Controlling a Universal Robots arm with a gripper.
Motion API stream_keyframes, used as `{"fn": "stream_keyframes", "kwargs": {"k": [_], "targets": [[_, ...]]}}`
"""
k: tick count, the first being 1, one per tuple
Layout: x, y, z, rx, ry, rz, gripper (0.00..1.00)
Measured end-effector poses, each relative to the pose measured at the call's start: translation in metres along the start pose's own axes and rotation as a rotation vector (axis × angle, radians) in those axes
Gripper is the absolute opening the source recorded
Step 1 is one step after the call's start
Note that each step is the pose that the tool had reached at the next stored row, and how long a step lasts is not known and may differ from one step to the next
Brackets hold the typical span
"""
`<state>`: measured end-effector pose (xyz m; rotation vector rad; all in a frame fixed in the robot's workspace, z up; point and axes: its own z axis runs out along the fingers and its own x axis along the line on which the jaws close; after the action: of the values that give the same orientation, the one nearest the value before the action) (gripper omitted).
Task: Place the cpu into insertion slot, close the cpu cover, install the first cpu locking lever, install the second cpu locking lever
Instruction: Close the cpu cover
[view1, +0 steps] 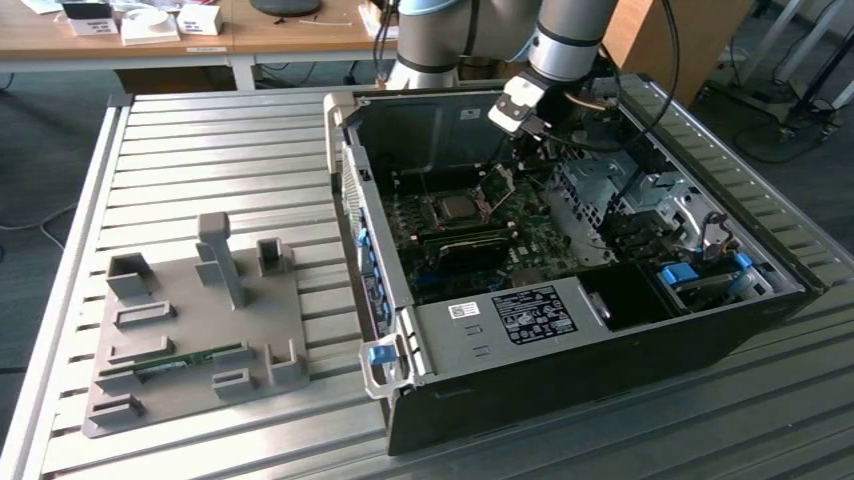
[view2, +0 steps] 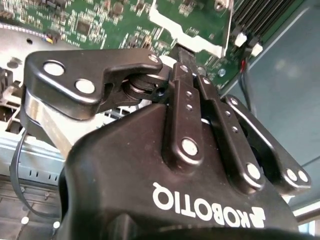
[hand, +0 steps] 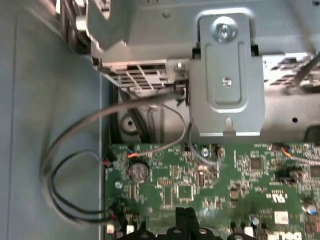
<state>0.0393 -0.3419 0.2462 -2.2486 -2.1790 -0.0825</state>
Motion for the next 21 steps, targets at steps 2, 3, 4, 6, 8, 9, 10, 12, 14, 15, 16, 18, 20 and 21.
{"fn": "stream_keyframes", "kwargs": {"k": [2, 3, 4, 6, 8, 9, 10, 12, 14, 15, 16, 18, 20, 21], "targets": [[-0.0002, -0.0059, -0.0001, -0.0001, 0.0001, 0.001, 0.11], [-0.0003, -0.0088, -0.0001, -0.0001, 0.0001, 0.001, 0.11], [-0.0004, -0.0117, -0.0002, -0.0002, 0.0001, 0.002, 0.11], [-0.0006, -0.0173, -0.0003, -0.0003, 0.0001, 0.003, 0.11], [-0.0007, -0.0224, -0.0003, -0.0003, 0.0001, 0.003, 0.11], [-0.0008, -0.0254, -0.0004, -0.0003, 0.0, 0.004, 0.11], [-0.0009, -0.0285, -0.0005, -0.0003, 0.0, 0.004, 0.11], [-0.0011, -0.0352, -0.0006, -0.0005, 0.0, 0.006, 0.11], [-0.0013, -0.042, -0.0008, -0.0006, -0.0002, 0.007, 0.11], [-0.0014, -0.0447, -0.0008, -0.0006, -0.0002, 0.007, 0.11], [-0.0014, -0.0466, -0.0008, -0.0007, -0.0002, 0.008, 0.11], [-0.0015, -0.0471, -0.0007, -0.0007, -0.0001, 0.008, 0.11], [-0.0015, -0.0471, -0.0007, -0.0007, -0.0001, 0.008, 0.11], [-0.0015, -0.0471, -0.0007, -0.0007, -0.0001, 0.008, 0.11]]}}
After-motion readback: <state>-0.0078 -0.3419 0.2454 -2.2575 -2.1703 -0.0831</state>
